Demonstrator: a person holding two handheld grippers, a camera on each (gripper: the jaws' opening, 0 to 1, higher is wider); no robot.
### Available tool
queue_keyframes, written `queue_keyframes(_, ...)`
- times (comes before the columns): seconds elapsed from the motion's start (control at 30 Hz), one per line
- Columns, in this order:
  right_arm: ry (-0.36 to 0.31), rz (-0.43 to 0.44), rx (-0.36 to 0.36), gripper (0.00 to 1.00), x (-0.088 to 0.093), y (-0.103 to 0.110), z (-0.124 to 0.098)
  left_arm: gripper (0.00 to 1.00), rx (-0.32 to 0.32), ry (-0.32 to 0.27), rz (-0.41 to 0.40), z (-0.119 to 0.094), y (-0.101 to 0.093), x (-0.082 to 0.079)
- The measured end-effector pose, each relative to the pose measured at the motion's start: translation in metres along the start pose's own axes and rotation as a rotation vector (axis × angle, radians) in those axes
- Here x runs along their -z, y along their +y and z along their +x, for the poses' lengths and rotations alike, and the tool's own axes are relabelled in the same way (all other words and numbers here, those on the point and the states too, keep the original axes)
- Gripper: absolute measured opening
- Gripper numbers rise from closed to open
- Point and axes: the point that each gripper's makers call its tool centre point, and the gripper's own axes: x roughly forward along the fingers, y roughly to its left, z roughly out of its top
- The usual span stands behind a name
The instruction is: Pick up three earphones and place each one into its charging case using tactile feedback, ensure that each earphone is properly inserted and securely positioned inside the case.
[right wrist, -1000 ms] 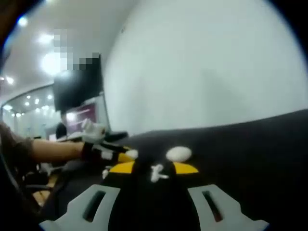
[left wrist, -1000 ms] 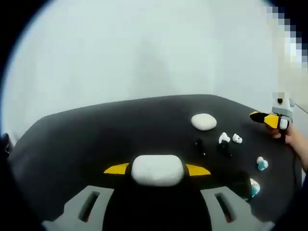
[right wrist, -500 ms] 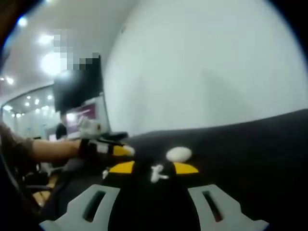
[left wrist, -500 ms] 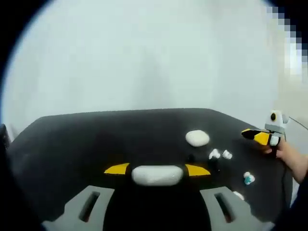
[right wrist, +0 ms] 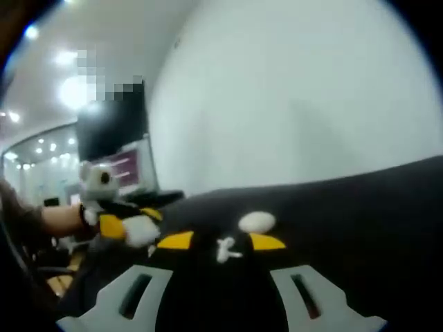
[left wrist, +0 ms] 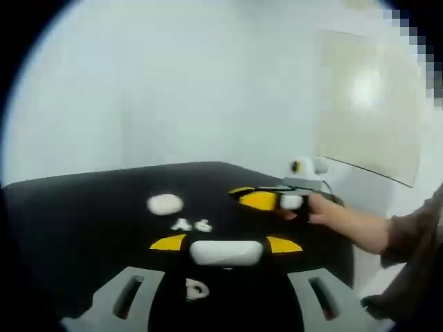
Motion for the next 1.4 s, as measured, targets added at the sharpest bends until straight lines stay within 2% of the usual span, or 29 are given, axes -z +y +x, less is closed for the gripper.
queue_keyframes(0.03, -0.002, 0.001, 0.001, 0.30, 0.000, 0.000, 0.000, 0.40, 0.037, 0.012, 0.004, 0.003, -0.015, 0.006)
queue_keyframes(0.1, -0.002, 0.003, 0.001, 0.30, 0.000, 0.000, 0.000, 0.40, 0.075, 0.042, -0.003, 0.006, -0.029, 0.019)
queue_keyframes(0.23, -0.002, 0.001, 0.001, 0.30, 0.000, 0.000, 0.000, 0.40, 0.133, 0.111, 0.008, 0.012, -0.045, 0.042)
queue_keyframes(0.27, -0.002, 0.001, 0.000, 0.30, 0.000, 0.000, 0.000, 0.40, 0.144, 0.124, -0.005, 0.013, -0.046, 0.046)
queue_keyframes(0.3, -0.002, 0.000, 0.000, 0.30, 0.000, 0.001, 0.000, 0.40, 0.147, 0.103, -0.007, 0.013, -0.045, 0.044)
queue_keyframes(0.37, -0.002, 0.000, -0.001, 0.30, 0.000, 0.001, 0.000, 0.40, 0.147, 0.110, -0.023, 0.011, -0.044, 0.043)
queue_keyframes(0.47, 0.000, 0.000, -0.002, 0.30, 0.000, 0.001, 0.000, 0.40, 0.162, 0.154, 0.013, 0.006, -0.044, 0.049)
queue_keyframes(0.57, 0.002, -0.002, -0.005, 0.30, 0.000, 0.001, 0.000, 0.41, 0.186, 0.220, 0.089, -0.003, -0.042, 0.061)
queue_keyframes(0.67, 0.005, -0.003, -0.009, 0.30, 0.001, 0.002, 0.000, 0.52, 0.166, 0.163, 0.088, -0.008, -0.037, 0.049)
queue_keyframes(0.73, 0.006, -0.003, -0.012, 0.30, 0.001, 0.003, 0.000, 0.47, 0.150, 0.120, 0.080, -0.015, -0.031, 0.039)
queue_keyframes(0.83, 0.007, 0.010, -0.064, 0.24, 0.000, 0.014, 0.000, 0.44, 0.140, 0.053, 0.147, -0.028, -0.023, 0.029)
queue_keyframes(0.9, 0.016, -0.015, -0.106, 0.24, 0.000, 0.024, 0.001, 0.43, 0.147, 0.014, 0.160, -0.034, -0.022, 0.026)
queue_keyframes(0.97, 0.040, -0.056, -0.132, 0.24, 0.004, 0.031, 0.002, 0.43, 0.160, -0.028, 0.139, -0.039, -0.022, 0.022)
queue_keyframes(1.03, 0.065, -0.093, -0.157, 0.24, 0.009, 0.038, 0.003, 0.42, 0.153, -0.094, 0.136, -0.042, -0.020, 0.016)
queue_keyframes(1.1, 0.087, -0.142, -0.189, 0.24, 0.014, 0.047, 0.004, 0.42, 0.146, -0.130, 0.141, -0.045, -0.018, 0.016)
queue_keyframes(1.2, 0.111, -0.212, -0.180, 0.26, 0.020, 0.048, 0.005, 0.41, 0.150, -0.140, 0.130, -0.047, -0.019, 0.028)
queue_keyframes(1.23, 0.120, -0.218, -0.195, 0.26, 0.022, 0.052, 0.005, 0.41, 0.157, -0.116, 0.124, -0.047, -0.021, 0.035)
queue_keyframes(1.27, 0.123, -0.224, -0.226, 0.26, 0.023, 0.059, 0.004, 0.40, 0.147, -0.105, 0.162, -0.048, -0.022, 0.035)
queue_keyframes(1.3, 0.122, -0.234, -0.268, 0.26, 0.023, 0.067, 0.003, 0.39, 0.177, -0.150, 0.169, -0.048, -0.030, 0.028)
queue_keyframes(1.33, 0.119, -0.237, -0.324, 0.25, 0.024, 0.079, 0.001, 0.37, 0.204, -0.144, 0.154, -0.048, -0.036, 0.030)
queue_keyframes(1.37, 0.108, -0.205, -0.451, 0.25, 0.022, 0.105, -0.005, 0.35, 0.209, -0.122, 0.161, -0.046, -0.037, 0.035)
queue_keyframes(1.4, 0.098, -0.144, -0.538, 0.26, 0.018, 0.123, -0.011, 0.35, 0.207, -0.090, 0.188, -0.045, -0.037, 0.041)
